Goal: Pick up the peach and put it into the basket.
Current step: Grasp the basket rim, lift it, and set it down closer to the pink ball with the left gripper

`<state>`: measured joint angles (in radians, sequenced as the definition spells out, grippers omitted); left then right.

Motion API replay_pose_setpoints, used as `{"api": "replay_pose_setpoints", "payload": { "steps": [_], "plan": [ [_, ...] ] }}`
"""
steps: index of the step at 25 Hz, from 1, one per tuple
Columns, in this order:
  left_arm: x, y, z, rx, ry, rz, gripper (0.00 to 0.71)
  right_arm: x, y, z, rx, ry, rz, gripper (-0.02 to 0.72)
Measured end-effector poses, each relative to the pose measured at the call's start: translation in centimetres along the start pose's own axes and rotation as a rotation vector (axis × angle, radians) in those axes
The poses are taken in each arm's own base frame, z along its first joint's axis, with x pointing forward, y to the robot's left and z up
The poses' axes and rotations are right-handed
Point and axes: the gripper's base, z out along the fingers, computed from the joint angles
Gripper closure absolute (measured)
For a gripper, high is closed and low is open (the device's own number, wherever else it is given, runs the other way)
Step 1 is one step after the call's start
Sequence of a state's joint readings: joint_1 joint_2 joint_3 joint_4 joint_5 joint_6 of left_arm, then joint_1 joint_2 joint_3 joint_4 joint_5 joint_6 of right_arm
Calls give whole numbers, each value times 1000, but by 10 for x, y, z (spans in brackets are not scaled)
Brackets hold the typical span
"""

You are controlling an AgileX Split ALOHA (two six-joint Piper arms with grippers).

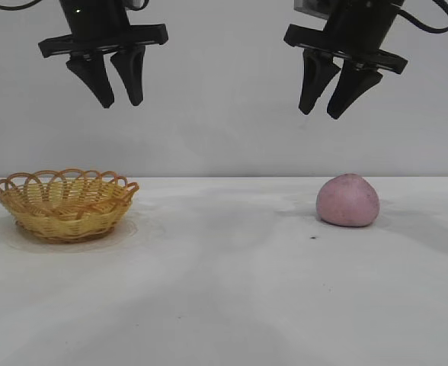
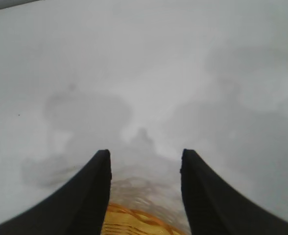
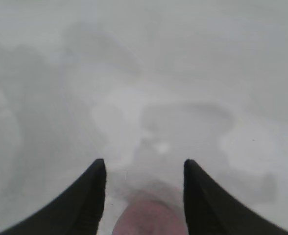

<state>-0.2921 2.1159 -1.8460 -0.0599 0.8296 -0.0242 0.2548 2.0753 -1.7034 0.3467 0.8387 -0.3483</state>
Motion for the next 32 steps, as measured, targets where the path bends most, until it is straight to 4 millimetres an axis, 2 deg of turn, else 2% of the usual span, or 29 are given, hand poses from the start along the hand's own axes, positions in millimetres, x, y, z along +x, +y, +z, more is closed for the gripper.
{"api": "replay_pose_setpoints", "payload": {
  "steps": [11,14,17,19,21,32],
  "plan": [
    [1,3,0,-9,15,1,366,1,0,0,-3,8,0,408],
    [6,23,-1,-30,75,-1,366,2,0,0,-3,21,-4,408],
    [15,55,-5,-50,175,19,366,3,0,0,-1,29,-8,408],
    [21,70,-6,-53,235,28,366,3,0,0,1,29,-9,408],
    [26,76,-1,-49,278,46,366,3,0,0,0,31,-9,408],
    [46,82,40,-41,402,99,366,4,0,0,-1,40,-11,408]
  ]
}}
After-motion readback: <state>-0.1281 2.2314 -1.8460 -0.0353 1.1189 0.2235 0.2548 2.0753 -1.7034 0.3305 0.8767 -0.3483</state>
